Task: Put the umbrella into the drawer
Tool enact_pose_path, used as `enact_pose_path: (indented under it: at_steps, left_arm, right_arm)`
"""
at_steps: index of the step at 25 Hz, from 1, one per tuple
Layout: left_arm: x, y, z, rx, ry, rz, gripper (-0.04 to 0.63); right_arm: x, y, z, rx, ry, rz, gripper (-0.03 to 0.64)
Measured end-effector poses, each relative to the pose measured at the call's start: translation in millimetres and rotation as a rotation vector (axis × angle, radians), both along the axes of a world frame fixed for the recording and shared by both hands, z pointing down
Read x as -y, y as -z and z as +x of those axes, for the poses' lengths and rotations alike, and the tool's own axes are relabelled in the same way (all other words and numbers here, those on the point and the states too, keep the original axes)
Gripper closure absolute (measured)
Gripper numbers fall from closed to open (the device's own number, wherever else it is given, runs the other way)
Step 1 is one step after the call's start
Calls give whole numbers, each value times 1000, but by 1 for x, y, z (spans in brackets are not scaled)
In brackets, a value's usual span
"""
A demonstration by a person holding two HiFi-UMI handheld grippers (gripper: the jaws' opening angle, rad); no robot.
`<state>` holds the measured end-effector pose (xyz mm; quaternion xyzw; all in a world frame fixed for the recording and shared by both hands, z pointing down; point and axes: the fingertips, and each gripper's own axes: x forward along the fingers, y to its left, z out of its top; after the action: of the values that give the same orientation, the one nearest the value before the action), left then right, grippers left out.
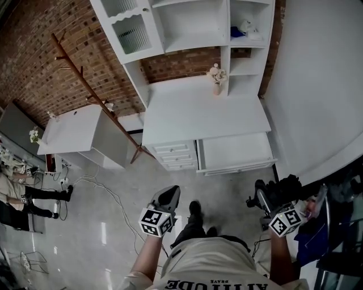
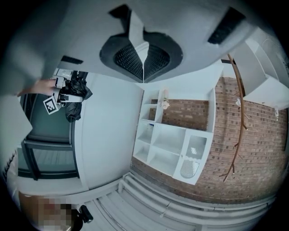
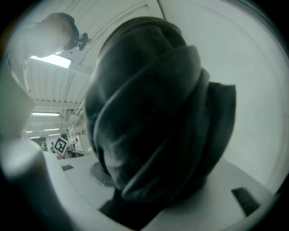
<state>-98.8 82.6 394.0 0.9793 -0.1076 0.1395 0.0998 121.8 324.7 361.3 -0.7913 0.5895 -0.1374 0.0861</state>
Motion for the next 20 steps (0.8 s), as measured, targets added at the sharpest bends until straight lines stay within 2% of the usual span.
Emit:
enact_pose_path:
  at_steps: [9, 20]
  left_arm:
    - [55, -14, 45, 5, -39, -43, 569]
    - [128, -39, 94, 25, -112, -85, 569]
  right_arm:
    - [42, -21, 37, 47, -59, -51, 356]
    - [107, -34, 53, 58, -102, -129, 356]
